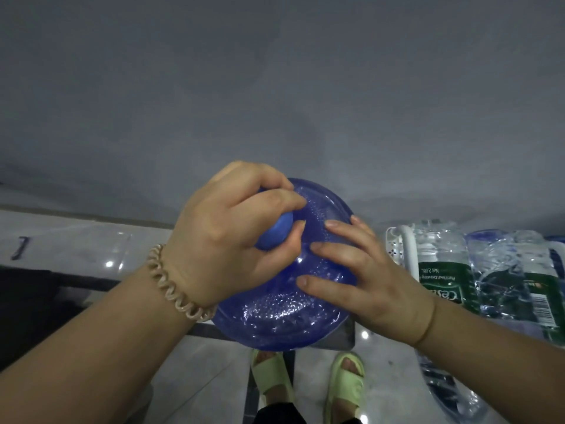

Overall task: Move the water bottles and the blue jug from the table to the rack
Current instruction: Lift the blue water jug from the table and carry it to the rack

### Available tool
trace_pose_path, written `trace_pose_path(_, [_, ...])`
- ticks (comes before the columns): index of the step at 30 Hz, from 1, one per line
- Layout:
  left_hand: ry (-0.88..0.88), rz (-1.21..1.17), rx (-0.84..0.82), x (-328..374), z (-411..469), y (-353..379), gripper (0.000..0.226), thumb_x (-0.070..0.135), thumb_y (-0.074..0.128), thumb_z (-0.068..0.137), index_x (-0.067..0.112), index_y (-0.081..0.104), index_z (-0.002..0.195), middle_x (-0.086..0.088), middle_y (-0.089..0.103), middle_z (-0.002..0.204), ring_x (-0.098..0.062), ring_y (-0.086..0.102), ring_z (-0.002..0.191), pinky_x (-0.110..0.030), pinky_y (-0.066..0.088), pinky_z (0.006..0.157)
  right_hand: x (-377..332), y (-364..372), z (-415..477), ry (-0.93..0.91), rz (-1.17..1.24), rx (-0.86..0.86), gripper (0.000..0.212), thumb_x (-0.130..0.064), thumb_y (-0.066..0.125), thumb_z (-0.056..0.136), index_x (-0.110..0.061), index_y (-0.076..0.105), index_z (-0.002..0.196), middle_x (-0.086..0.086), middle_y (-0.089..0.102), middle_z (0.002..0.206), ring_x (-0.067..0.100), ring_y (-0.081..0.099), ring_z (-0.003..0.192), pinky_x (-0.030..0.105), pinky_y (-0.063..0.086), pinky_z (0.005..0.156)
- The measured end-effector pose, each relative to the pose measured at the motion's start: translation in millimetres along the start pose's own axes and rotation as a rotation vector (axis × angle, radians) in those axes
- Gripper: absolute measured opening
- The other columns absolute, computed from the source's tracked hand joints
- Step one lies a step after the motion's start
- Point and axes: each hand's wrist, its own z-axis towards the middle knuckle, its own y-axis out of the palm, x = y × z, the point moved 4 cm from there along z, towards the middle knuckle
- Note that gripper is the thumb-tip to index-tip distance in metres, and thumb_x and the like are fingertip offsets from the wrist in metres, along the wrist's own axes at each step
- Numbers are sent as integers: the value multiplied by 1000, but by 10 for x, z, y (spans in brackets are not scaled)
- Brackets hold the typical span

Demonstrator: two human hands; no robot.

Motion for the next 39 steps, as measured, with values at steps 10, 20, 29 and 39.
trace_pose_path(10, [-52, 15, 23, -46, -143, 265, 15, 11, 74, 76, 1, 71, 86, -14, 64, 89, -23, 62, 79, -33, 51, 72, 181, 148, -191, -24, 10, -49, 33, -24, 57, 95, -27, 48, 126, 8, 38, 133, 33, 34, 131, 55, 30, 107])
trace_pose_path(20, [-59, 56, 8, 41, -158, 476, 15, 12, 73, 77, 1, 72, 87, -14, 64, 89, -24, 61, 79, -32, 50, 72, 306, 214, -407, -12, 13, -25, 32, -22, 56, 96, -26, 47, 127, 10, 37, 136, 32, 33, 133, 51, 28, 109])
trace_pose_path(29, [-56, 108, 2, 353, -190, 752, 12, 15, 71, 79, 5, 72, 85, -13, 65, 88, -27, 61, 78, -33, 50, 73, 363, 174, -795, 2, -22, -27, 40, -19, 49, 99, -31, 36, 136, 11, 37, 136, 29, 30, 135, 50, 30, 109])
trace_pose_path(39, [-10, 194, 104, 600, -220, 945, 10, 10, 72, 74, 4, 72, 82, -13, 67, 87, -22, 57, 83, -32, 49, 77, 395, 199, -1067, -25, -90, -37, 43, -18, 55, 94, -26, 39, 134, 14, 36, 138, 32, 30, 136, 51, 30, 109])
